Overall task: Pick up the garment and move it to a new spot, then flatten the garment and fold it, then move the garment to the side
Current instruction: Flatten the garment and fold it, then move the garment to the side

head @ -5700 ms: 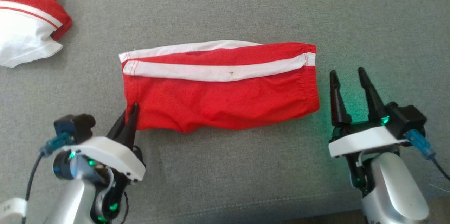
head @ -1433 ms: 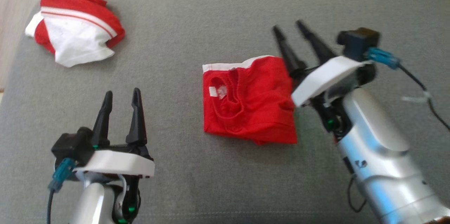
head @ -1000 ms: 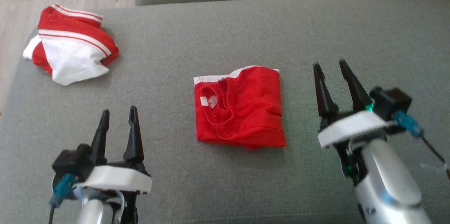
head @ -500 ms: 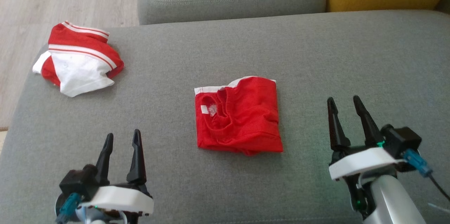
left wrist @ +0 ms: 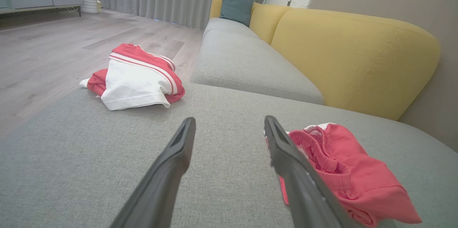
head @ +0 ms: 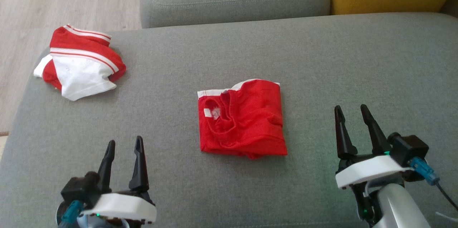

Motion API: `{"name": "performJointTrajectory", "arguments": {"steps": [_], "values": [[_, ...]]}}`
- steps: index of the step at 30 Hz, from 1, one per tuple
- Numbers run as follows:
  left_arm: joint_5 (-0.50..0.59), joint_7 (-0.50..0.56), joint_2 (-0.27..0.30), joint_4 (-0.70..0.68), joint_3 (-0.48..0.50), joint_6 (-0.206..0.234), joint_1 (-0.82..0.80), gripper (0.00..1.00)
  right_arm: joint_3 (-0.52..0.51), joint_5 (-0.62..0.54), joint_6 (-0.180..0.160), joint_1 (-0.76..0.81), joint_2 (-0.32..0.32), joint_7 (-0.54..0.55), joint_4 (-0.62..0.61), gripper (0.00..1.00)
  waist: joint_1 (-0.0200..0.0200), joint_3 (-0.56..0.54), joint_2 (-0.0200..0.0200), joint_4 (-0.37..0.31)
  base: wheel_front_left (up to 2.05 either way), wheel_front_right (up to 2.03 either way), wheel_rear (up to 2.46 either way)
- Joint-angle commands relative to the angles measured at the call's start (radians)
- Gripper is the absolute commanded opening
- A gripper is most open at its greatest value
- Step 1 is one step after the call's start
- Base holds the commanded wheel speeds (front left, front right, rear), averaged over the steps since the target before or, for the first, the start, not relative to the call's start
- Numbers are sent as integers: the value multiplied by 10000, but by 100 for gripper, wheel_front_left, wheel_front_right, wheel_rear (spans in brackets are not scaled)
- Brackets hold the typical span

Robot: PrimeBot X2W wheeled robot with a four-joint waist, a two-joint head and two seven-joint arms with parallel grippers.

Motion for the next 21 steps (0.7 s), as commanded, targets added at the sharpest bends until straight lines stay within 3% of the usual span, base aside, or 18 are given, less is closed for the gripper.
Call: {"name": "performJointTrajectory", "arguments": {"steps": [1,14,21], "values": [[53,-80,-21,-305,245,66,-305,100,218,-91,-9,-219,2,-127,-243,100,0,-8,0,4,0,0,0],[13,-80,-22,-317,220,144,-290,100,234,-273,-9,-295,3,-60,-165,100,0,48,0,20,0,0,0],[-7,-80,-22,-400,228,169,-397,100,374,-562,-9,-766,3,942,-119,100,0,376,0,103,0,0,0]]}}
